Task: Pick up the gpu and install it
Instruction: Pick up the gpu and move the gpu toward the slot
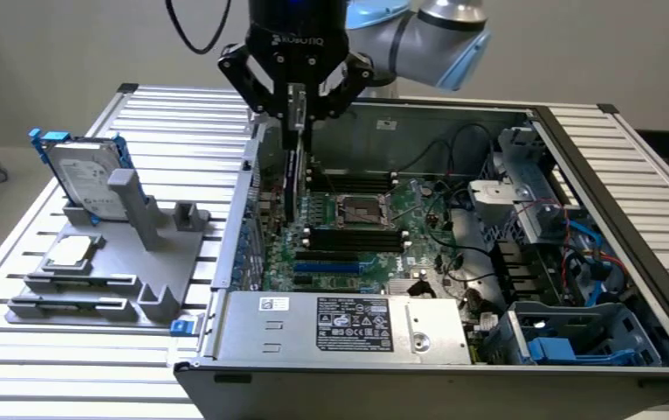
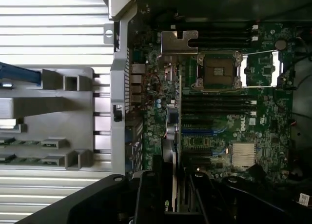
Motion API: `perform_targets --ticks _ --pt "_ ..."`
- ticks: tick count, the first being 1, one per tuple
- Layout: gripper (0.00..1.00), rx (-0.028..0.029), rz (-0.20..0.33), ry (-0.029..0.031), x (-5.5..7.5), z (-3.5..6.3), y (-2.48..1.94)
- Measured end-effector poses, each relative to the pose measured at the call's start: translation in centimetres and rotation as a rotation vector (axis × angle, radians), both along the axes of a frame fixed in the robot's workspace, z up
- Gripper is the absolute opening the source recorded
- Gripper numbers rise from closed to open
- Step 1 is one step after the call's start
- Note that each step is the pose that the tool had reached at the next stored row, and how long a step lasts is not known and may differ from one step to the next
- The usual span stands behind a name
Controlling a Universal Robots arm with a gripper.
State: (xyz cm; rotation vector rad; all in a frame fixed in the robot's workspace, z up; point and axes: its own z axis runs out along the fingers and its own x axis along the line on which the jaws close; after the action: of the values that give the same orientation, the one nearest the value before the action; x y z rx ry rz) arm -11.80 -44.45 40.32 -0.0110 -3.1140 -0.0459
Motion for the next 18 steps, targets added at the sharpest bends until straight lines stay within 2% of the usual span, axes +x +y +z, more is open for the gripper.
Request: perform_targets --ticks 9,18 --pt "0.27 -0.0043 0.000 -0.0001 4.1 -1.64 0.51" --pt "0.27 -0.0050 0.000 0.0000 8.2 -3.27 1.71"
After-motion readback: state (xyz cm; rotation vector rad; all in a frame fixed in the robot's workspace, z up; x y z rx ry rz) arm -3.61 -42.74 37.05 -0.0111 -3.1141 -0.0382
